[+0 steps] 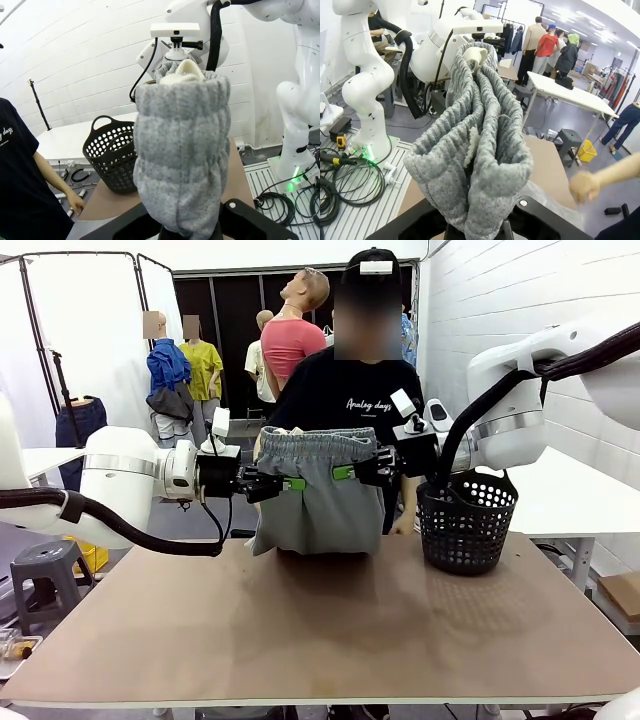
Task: Fold the training pants.
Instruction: Release the ends of the Training pants and then grab the overlapped ends.
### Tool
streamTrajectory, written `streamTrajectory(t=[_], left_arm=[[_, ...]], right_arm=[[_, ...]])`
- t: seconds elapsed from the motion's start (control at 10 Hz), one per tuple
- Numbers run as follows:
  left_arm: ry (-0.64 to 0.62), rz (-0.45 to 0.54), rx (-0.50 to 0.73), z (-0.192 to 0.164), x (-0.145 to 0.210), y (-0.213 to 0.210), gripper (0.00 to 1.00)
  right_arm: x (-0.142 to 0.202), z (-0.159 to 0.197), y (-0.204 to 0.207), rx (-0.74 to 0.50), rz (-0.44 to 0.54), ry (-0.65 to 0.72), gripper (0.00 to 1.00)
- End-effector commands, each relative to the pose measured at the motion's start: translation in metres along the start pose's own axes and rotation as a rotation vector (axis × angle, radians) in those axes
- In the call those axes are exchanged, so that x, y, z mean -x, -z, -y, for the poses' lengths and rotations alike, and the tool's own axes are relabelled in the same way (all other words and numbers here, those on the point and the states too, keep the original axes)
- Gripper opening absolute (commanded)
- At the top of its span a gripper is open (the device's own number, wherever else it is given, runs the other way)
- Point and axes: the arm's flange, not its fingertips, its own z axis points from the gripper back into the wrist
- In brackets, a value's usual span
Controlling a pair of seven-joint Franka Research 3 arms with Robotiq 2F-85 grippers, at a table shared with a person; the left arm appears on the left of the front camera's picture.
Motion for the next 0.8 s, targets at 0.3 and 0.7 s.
streamTrajectory(t=[0.3, 0.7], left_arm=[[0.014, 0.005, 0.003, -0.0003, -0.0060, 0.0011, 0.00], [0.014, 0.005, 0.003, -0.0003, -0.0060, 0.0011, 0.00]], right_arm=[[0.0008, -0.0015, -0.0019, -0.010, 0.015, 0.002, 0.00], [0.0008, -0.0015, -0.0019, -0.010, 0.015, 0.002, 0.00]])
